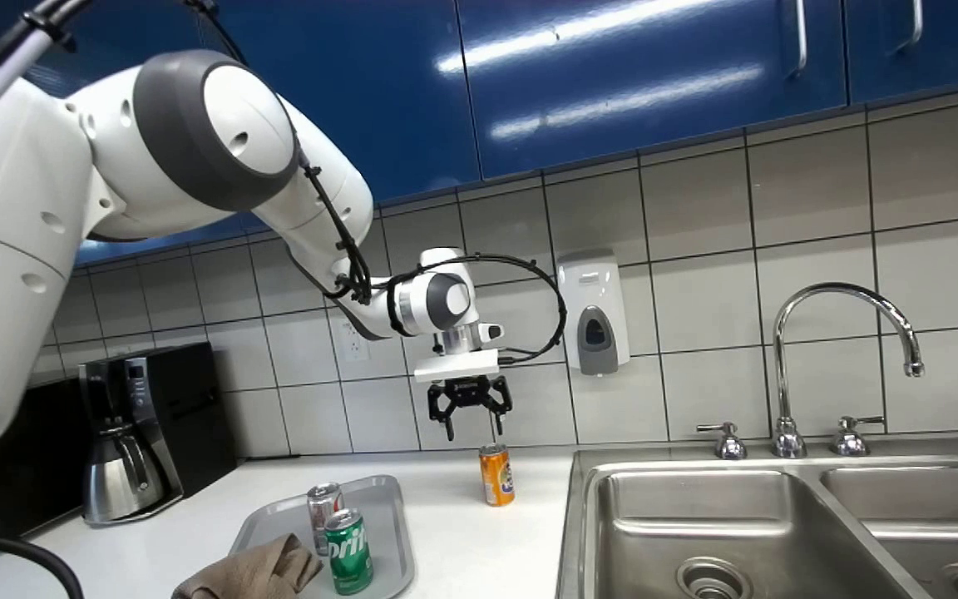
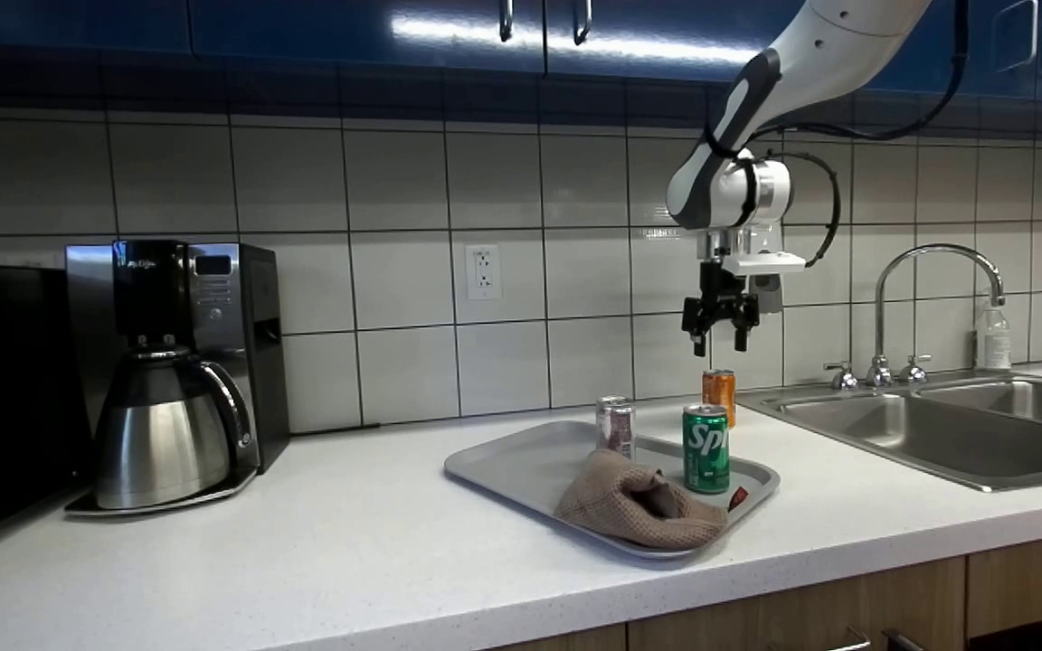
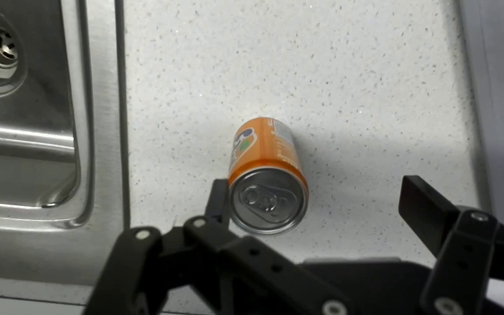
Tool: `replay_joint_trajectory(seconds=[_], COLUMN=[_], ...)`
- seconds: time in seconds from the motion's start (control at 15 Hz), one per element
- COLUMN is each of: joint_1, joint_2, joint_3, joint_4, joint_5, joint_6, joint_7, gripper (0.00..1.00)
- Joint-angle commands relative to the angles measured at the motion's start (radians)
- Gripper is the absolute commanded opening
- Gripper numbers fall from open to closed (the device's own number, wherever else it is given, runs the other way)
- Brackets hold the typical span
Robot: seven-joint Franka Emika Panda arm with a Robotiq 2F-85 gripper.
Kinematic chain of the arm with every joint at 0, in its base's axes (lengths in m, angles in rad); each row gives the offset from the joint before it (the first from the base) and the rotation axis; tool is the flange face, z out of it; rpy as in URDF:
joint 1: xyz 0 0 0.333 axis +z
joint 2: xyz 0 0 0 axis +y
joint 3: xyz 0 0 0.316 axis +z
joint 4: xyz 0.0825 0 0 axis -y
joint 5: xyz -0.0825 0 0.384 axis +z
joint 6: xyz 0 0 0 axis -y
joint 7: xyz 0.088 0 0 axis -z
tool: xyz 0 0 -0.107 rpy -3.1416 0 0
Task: Put the grey can and the orange can on the tray
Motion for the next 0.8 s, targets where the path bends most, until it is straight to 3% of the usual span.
replay_joint_trajectory(seconds=[0.0, 0.73], joint_1=[-0.03, -0.046], joint_2=[0.087, 0.236], joint_3=[0.022, 0.023], joint_4=[0.166, 0.387], joint_5=[0.02, 0.003], joint_6=[-0.094, -0.218], joint_7=[-0.044, -0.091], gripper=[1.0, 1.0])
